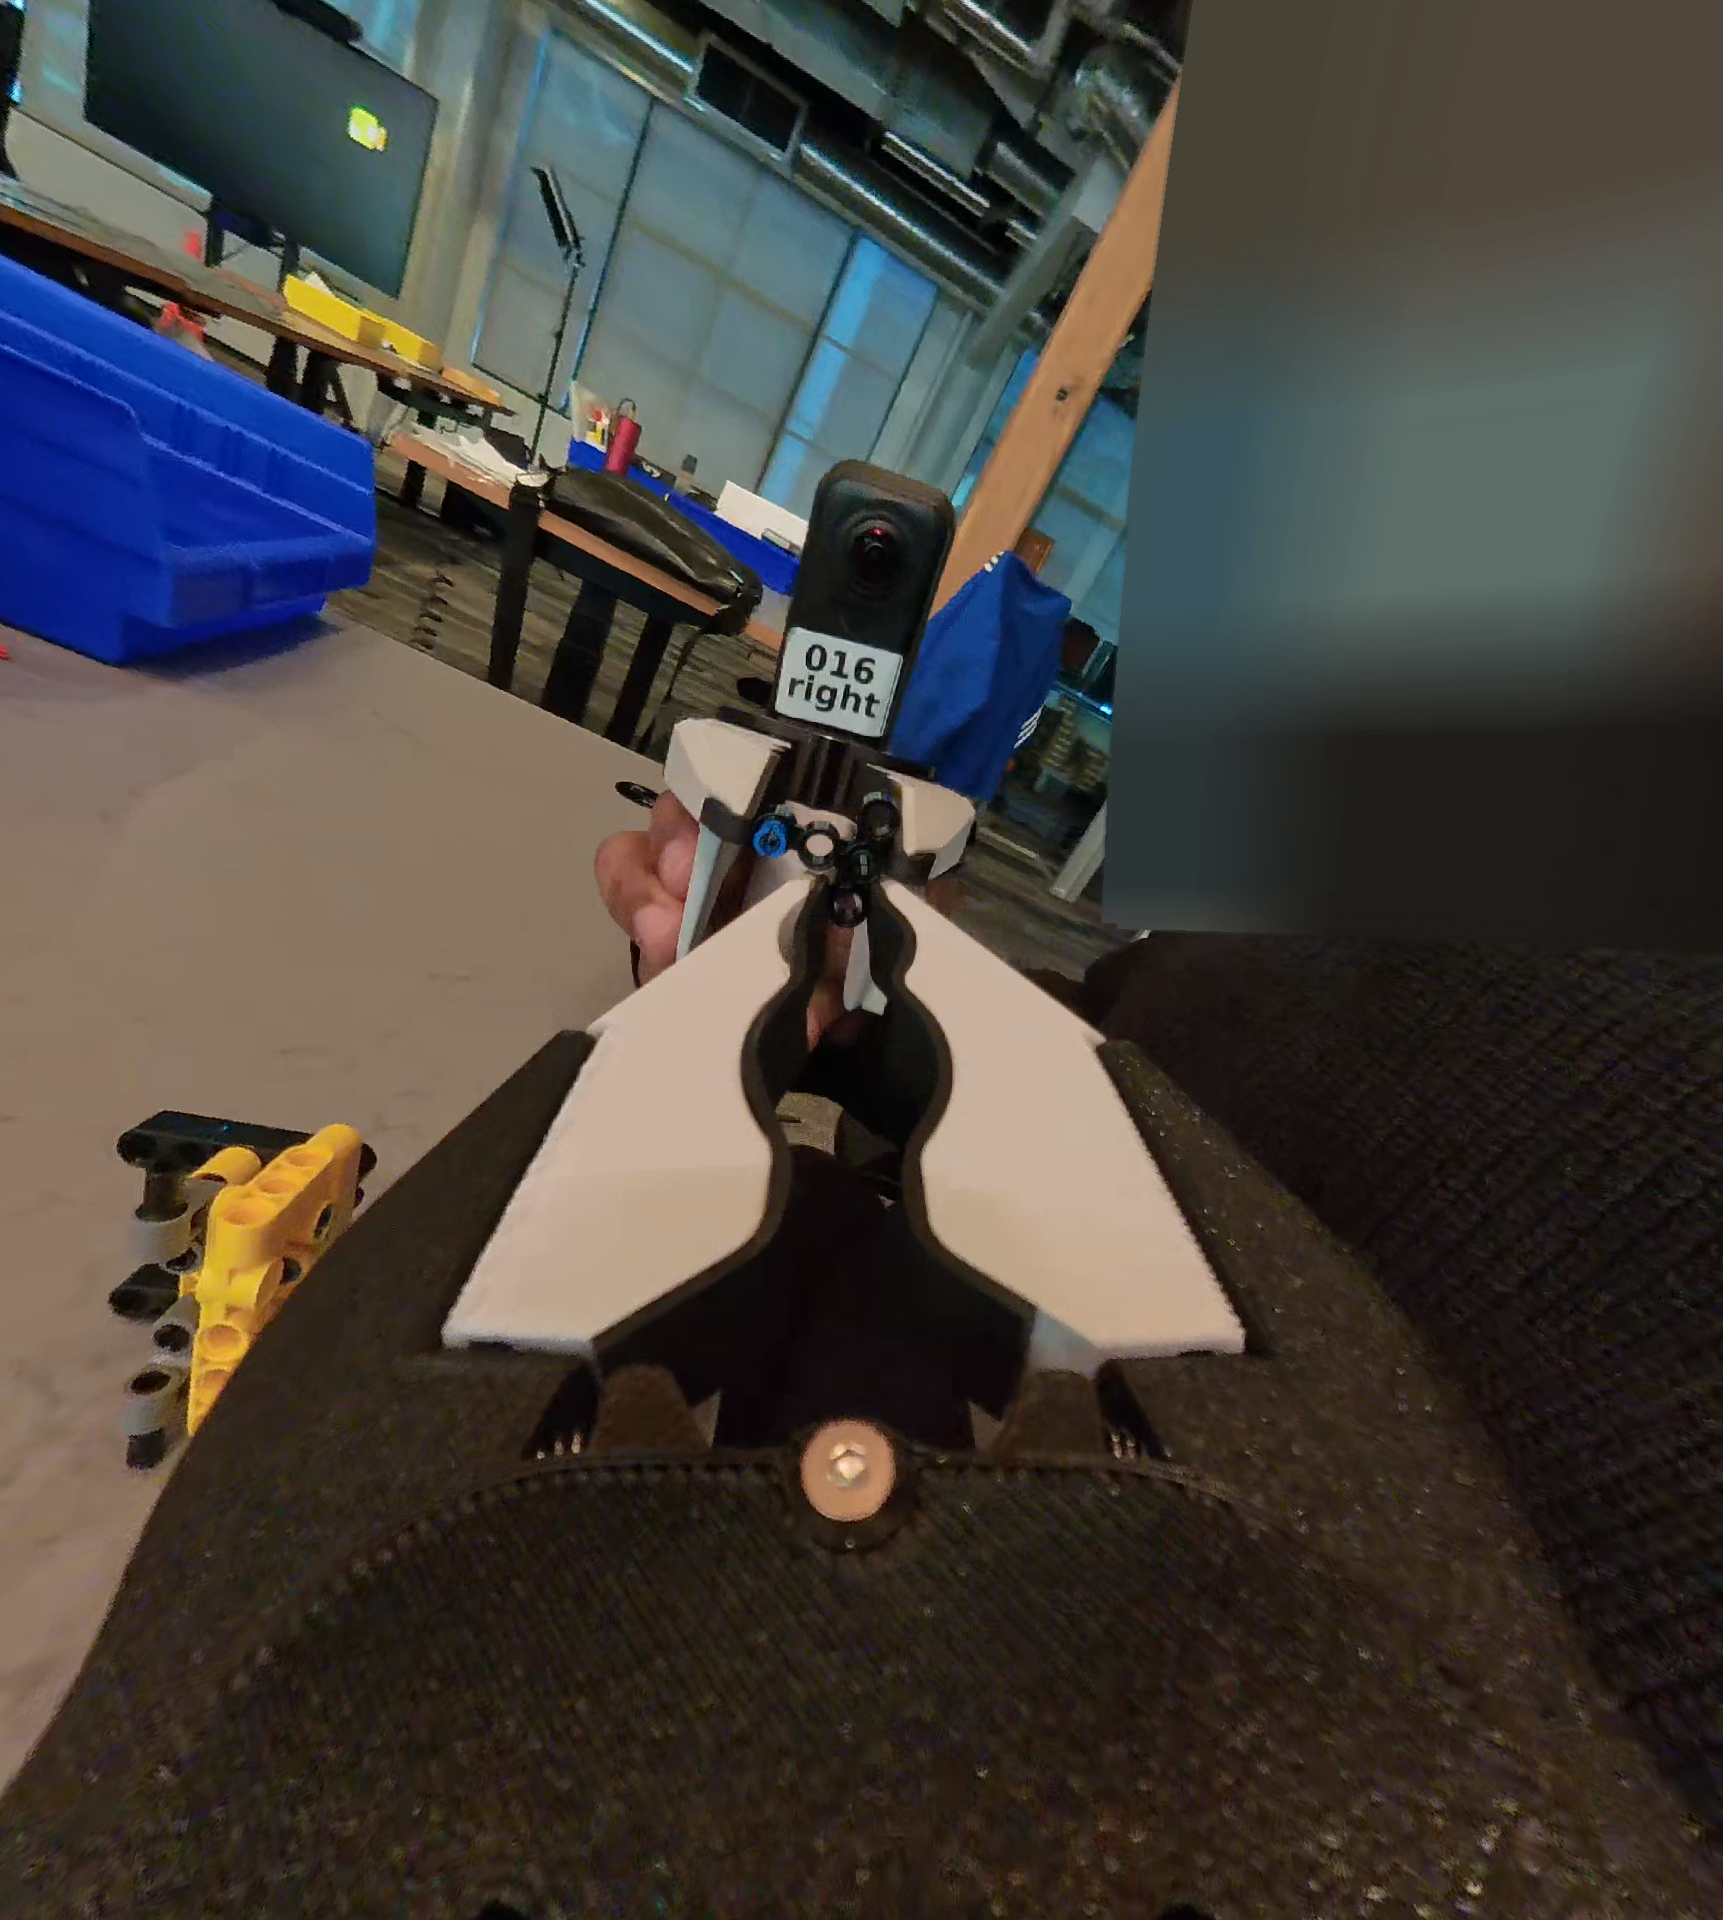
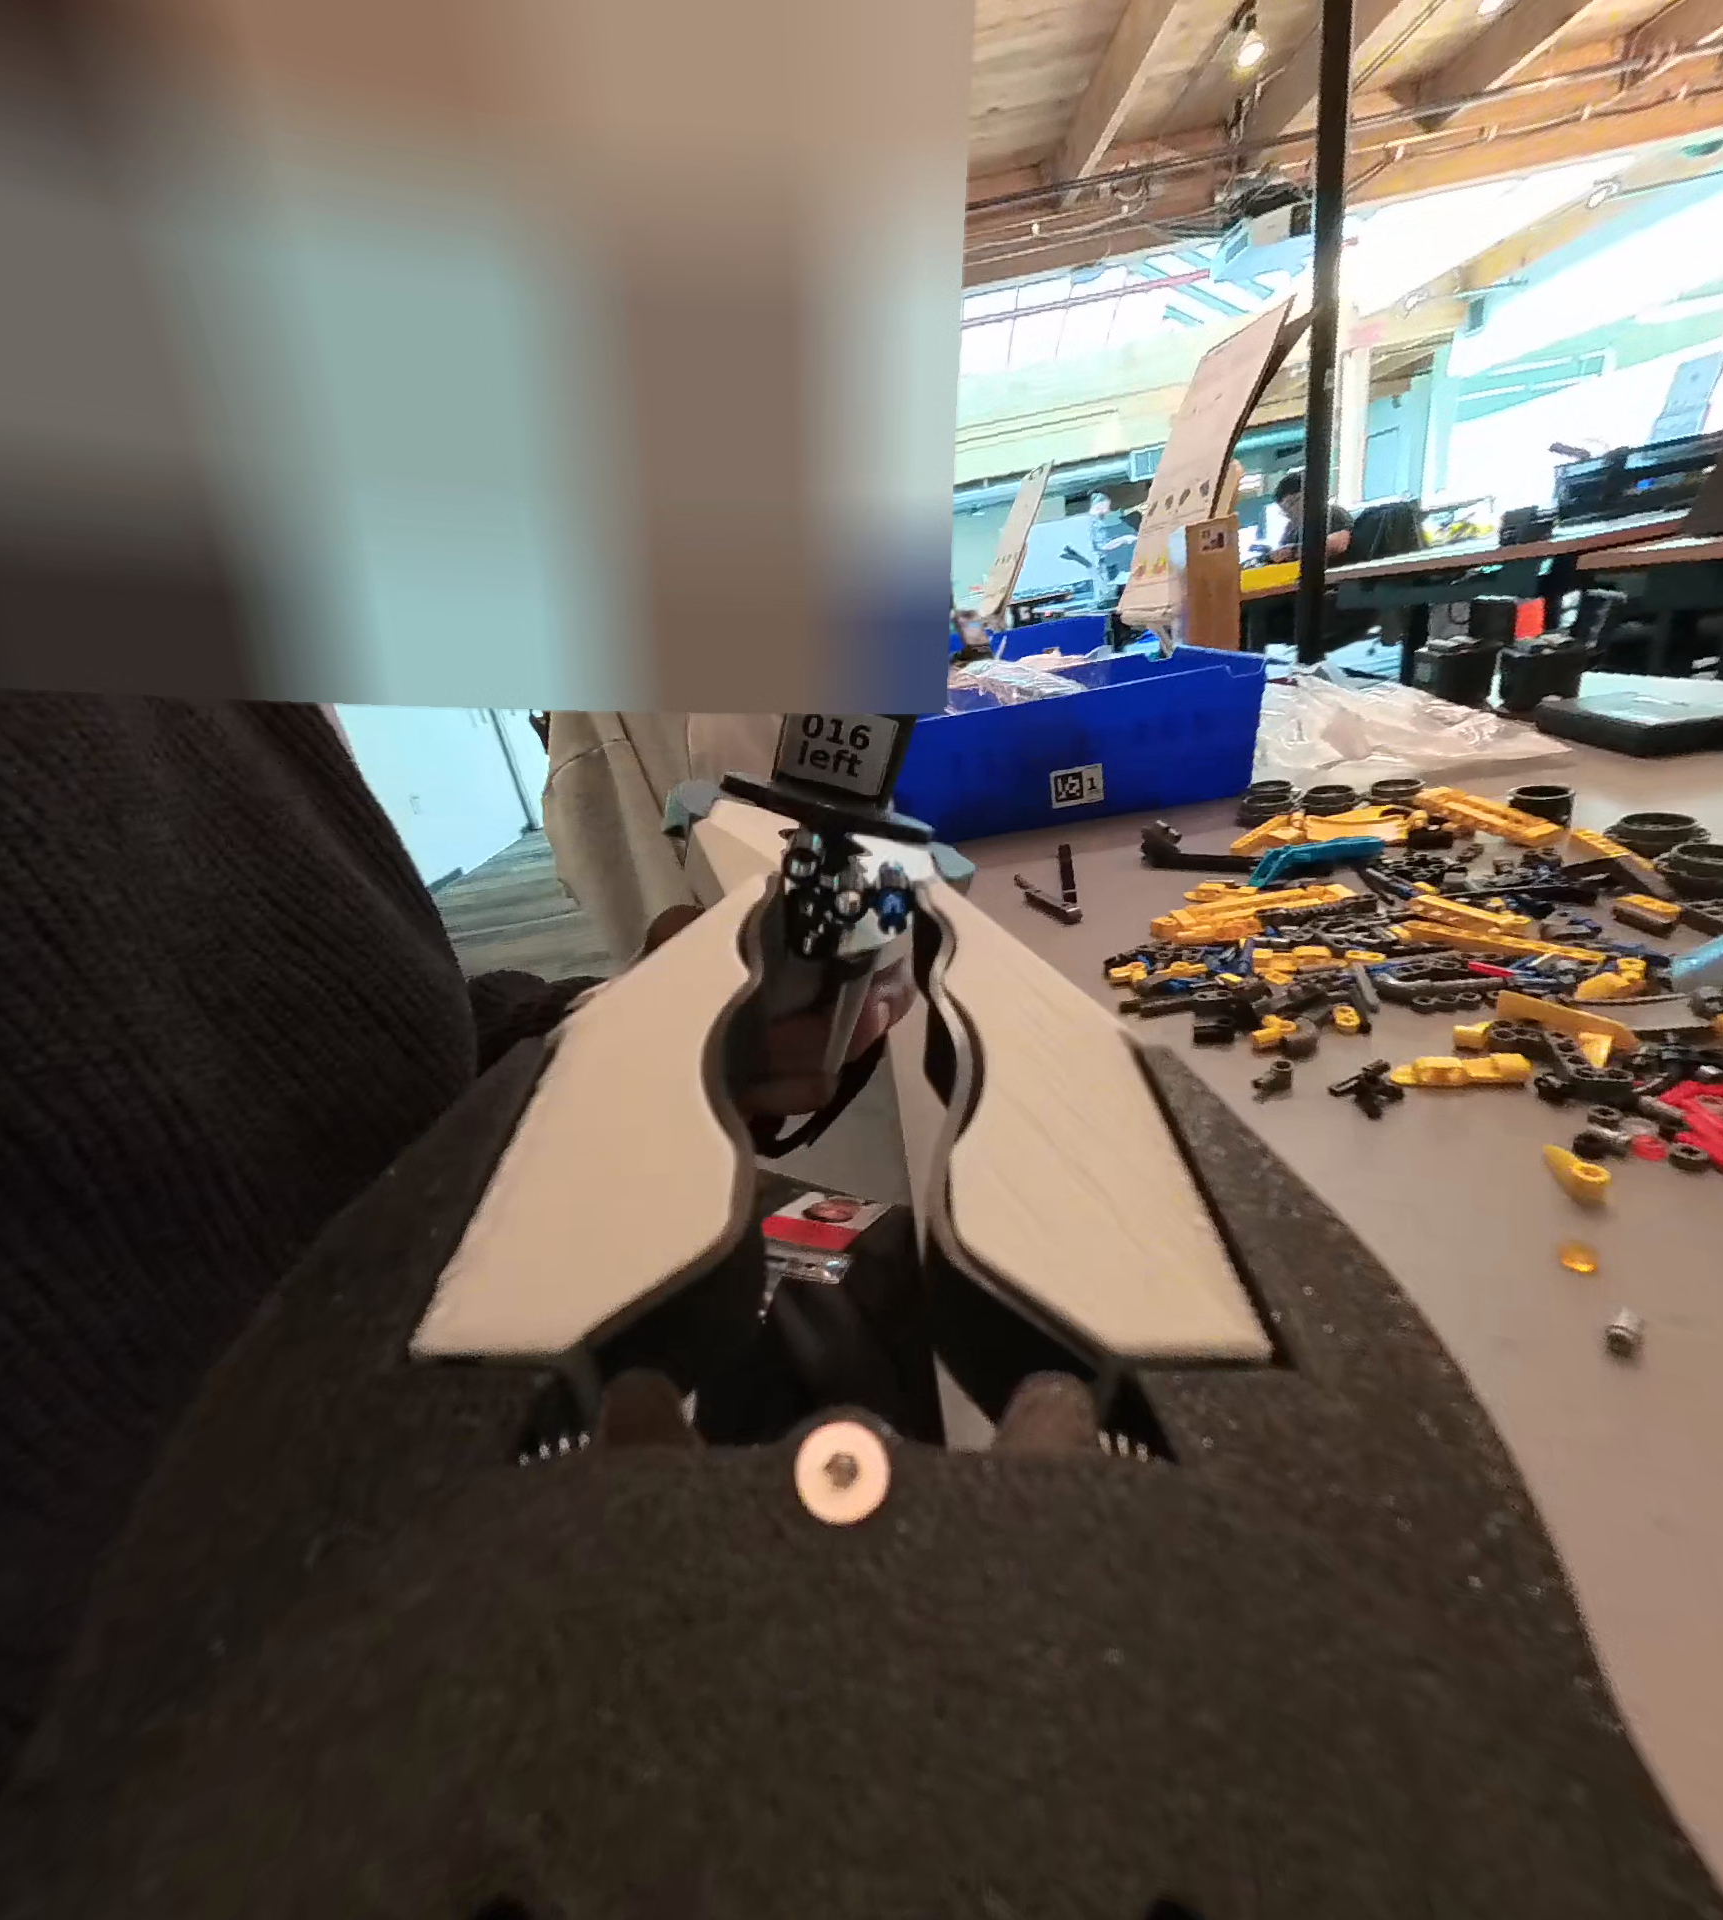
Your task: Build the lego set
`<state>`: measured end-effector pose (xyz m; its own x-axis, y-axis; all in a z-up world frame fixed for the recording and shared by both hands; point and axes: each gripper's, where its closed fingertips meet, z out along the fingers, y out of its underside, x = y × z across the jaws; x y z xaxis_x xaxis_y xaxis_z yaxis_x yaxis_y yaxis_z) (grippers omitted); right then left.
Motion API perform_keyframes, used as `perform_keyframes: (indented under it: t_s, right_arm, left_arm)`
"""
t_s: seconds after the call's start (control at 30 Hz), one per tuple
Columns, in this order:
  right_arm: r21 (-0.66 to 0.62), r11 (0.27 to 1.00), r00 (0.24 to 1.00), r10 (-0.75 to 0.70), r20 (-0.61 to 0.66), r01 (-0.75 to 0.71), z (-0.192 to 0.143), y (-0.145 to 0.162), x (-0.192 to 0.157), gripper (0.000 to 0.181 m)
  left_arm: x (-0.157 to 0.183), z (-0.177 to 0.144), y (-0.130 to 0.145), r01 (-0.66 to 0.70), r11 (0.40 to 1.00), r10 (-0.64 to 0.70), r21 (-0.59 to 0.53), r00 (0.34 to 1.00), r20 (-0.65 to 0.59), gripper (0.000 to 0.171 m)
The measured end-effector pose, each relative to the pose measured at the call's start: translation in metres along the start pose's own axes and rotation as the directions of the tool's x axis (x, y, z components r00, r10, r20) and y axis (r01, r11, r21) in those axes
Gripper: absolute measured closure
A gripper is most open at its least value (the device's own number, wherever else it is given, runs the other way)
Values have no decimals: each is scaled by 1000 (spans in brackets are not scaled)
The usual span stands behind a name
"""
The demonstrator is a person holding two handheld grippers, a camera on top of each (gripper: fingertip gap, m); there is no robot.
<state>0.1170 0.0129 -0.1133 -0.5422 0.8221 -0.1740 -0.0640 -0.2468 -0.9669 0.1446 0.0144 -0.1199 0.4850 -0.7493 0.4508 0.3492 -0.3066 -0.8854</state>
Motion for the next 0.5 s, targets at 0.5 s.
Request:
perform_keyframes:
  t_s: [0.5]
  right_arm:
    - [0,995,995,99,2,-99,-1,-1,4,160]
  left_arm:
    - [-3,-5,4,9,1000,-9,-18,1000,-4,164]
